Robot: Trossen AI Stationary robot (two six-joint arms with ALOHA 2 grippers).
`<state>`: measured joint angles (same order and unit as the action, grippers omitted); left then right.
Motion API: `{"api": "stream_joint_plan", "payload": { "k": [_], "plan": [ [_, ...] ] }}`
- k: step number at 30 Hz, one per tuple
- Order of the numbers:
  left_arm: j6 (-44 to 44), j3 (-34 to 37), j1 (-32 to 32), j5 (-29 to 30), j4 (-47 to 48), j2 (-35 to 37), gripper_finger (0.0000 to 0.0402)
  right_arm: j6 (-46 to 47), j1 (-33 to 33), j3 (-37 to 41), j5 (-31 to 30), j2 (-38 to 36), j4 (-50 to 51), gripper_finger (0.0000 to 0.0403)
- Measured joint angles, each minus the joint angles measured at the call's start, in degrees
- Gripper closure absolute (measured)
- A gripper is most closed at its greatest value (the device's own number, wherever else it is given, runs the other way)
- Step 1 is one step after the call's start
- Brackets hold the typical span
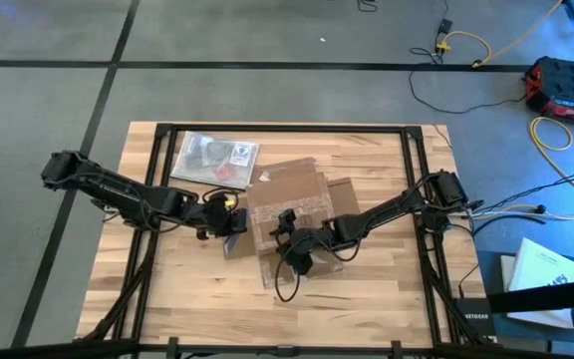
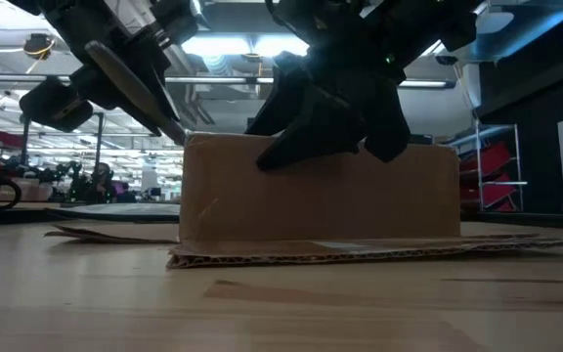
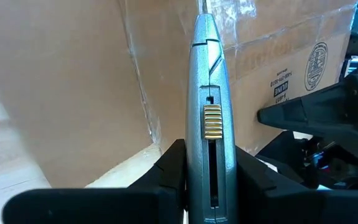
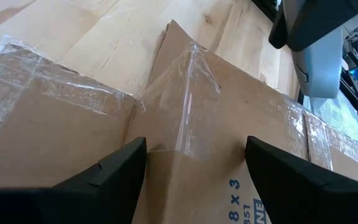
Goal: Unpack boxes
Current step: Break down the box until it is fully flat
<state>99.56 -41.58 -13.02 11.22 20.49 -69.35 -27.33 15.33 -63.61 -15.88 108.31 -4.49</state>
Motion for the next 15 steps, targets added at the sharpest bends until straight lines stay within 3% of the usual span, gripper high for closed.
{"api": "stream_joint_plan", "payload": {
  "k": [15],
  "plan": [
    [-0.38, 0.0, 0.0, -0.39, -2.19, -0.3, 0.0343, 0.04, 0.04, 0.02, -0.02, -0.04, 0.03, 0.0145]
  ]
}}
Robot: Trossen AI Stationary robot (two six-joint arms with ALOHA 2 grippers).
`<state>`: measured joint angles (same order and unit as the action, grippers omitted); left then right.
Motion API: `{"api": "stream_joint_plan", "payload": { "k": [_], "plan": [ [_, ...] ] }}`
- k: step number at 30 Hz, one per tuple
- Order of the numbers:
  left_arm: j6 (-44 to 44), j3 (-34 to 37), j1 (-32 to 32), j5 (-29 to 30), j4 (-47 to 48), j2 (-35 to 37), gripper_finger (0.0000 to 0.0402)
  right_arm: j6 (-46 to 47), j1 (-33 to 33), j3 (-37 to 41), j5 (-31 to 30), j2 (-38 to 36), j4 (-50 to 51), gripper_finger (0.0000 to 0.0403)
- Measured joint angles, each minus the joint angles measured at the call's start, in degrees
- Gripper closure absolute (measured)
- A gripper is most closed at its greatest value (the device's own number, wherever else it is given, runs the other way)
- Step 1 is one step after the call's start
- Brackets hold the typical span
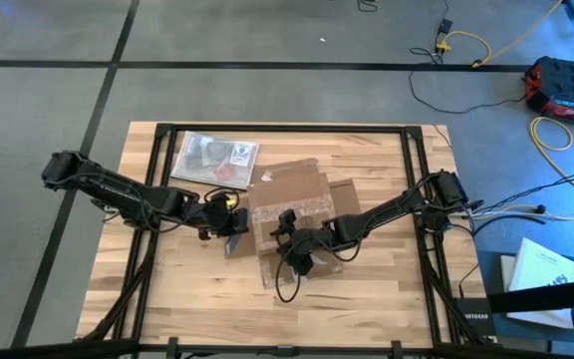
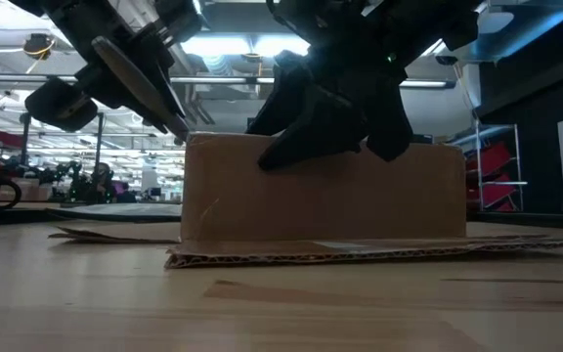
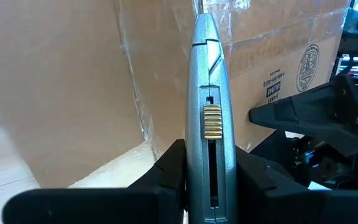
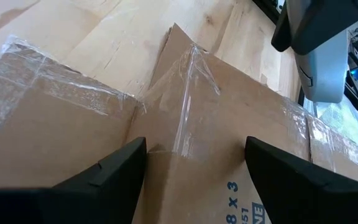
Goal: Unpack boxes
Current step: Break down the box until it is fully flat
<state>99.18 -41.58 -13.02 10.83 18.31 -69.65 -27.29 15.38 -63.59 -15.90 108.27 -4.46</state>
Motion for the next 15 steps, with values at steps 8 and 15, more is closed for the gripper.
{"api": "stream_joint_plan", "payload": {
  "k": [8, 15],
  "plan": [
    [0.12, 0.0, -0.26, -0.29, -1.66, -1.38, 0.0343, 0.04, 0.03, 0.11, -1.55, 0.02, -1.25, 0.0145],
    [0.71, 0.0, -1.4, -0.2, -1.6, -1.62, 0.0343, 0.03, 0.04, 0.11, -1.9, 0.02, -1.32, 0.0145]
  ]
}}
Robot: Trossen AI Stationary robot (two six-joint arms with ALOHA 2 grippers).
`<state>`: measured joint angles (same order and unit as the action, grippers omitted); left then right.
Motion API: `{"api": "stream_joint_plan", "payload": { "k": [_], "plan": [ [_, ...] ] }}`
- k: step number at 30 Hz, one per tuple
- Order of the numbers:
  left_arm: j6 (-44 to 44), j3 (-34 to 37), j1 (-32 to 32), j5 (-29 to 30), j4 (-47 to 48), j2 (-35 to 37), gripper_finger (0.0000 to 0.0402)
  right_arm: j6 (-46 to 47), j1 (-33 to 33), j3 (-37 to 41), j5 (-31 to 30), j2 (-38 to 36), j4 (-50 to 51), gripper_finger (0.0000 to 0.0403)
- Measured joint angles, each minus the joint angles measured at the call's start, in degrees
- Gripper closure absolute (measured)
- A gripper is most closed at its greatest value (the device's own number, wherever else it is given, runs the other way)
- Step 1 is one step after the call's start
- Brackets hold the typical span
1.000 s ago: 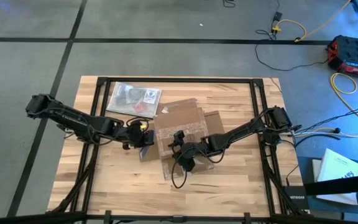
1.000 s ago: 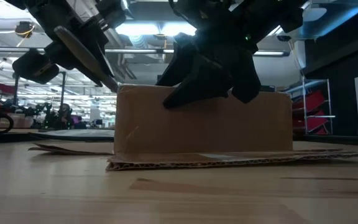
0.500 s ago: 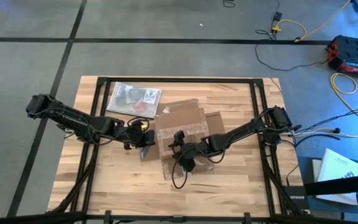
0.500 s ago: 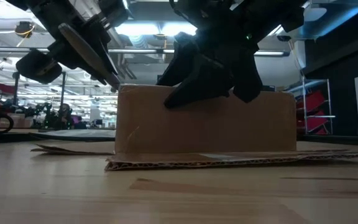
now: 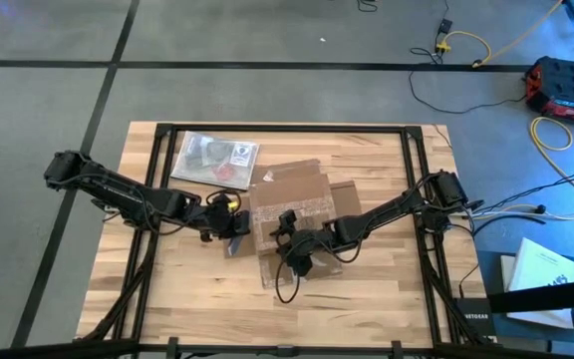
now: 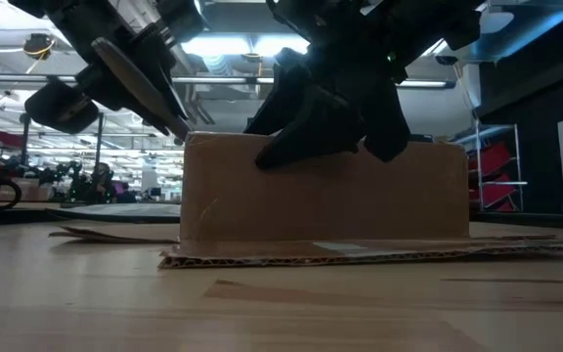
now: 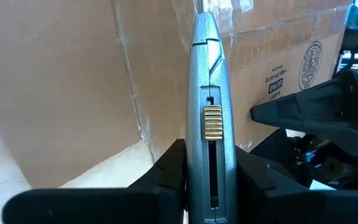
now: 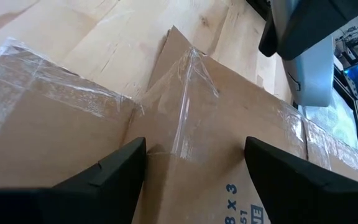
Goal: Unpack boxes
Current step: Break down the box until it is fully flat
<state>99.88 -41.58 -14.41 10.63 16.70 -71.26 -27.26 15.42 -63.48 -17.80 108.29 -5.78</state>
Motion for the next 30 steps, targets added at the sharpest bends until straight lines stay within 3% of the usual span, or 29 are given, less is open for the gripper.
{"api": "stream_joint_plan", "payload": {
  "k": [30],
  "plan": [
    [0.48, -0.02, -0.63, -1.58, -1.05, -0.11, 0.0343, -1.32, -2.24, -0.07, -2.2, 0.07, -0.52, 0.0145]
  ]
}}
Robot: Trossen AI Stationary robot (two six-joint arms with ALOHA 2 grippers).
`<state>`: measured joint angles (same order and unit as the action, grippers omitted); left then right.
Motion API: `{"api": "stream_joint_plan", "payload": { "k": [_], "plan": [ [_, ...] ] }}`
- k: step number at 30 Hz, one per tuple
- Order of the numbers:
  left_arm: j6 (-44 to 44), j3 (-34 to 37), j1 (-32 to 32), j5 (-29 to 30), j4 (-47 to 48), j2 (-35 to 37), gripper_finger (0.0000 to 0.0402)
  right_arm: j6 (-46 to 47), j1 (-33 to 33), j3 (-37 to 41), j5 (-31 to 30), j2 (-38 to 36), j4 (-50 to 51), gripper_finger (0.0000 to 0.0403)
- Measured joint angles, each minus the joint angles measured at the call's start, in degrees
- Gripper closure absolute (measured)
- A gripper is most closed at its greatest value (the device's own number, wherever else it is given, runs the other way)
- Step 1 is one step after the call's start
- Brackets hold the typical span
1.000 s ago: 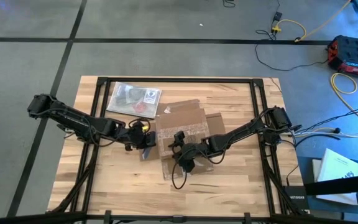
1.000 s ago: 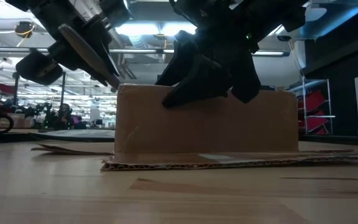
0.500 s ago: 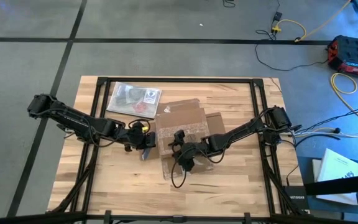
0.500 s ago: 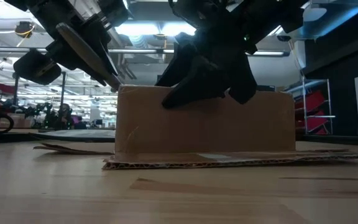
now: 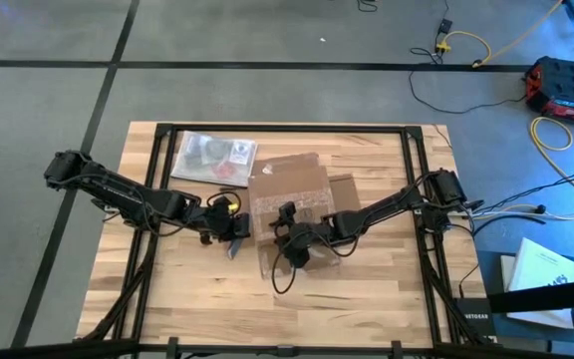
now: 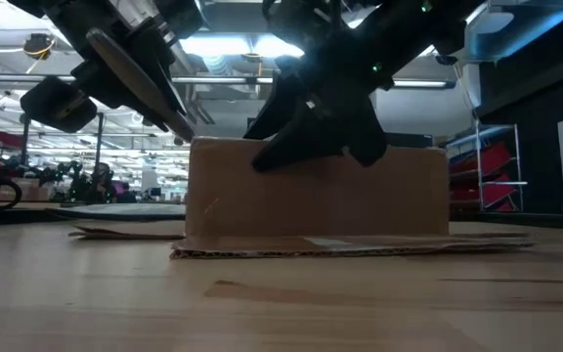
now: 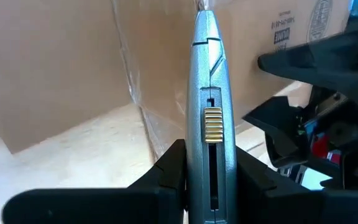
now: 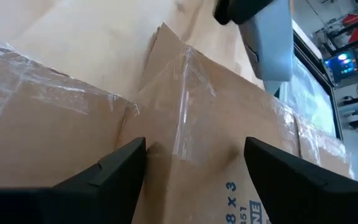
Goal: Unpack boxes
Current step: Break down the box until it is fully flat
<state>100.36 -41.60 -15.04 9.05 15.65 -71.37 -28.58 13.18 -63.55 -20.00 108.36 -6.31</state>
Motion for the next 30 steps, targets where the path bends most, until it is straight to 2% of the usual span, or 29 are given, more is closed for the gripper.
{"api": "stream_joint_plan", "payload": {
  "k": [16, 26, 30],
  "plan": [
    [-1.32, 0.0, -0.03, 0.24, -0.17, 0.0, 0.0343, -0.09, 0.51, -0.11, -1.0, 0.0, 2.72, 0.0146],
    [-4.65, -0.02, -0.03, -0.1, 0.47, 0.0, 0.0343, 9.74, 8.02, -0.09, -8.15, -3.18, 9.35, 0.0146],
    [-5.75, -0.02, -0.02, -0.05, 0.59, 0.0, 0.0343, 10.66, 10.15, -0.07, -13.44, -5.68, 9.02, 0.0146]
  ]
}}
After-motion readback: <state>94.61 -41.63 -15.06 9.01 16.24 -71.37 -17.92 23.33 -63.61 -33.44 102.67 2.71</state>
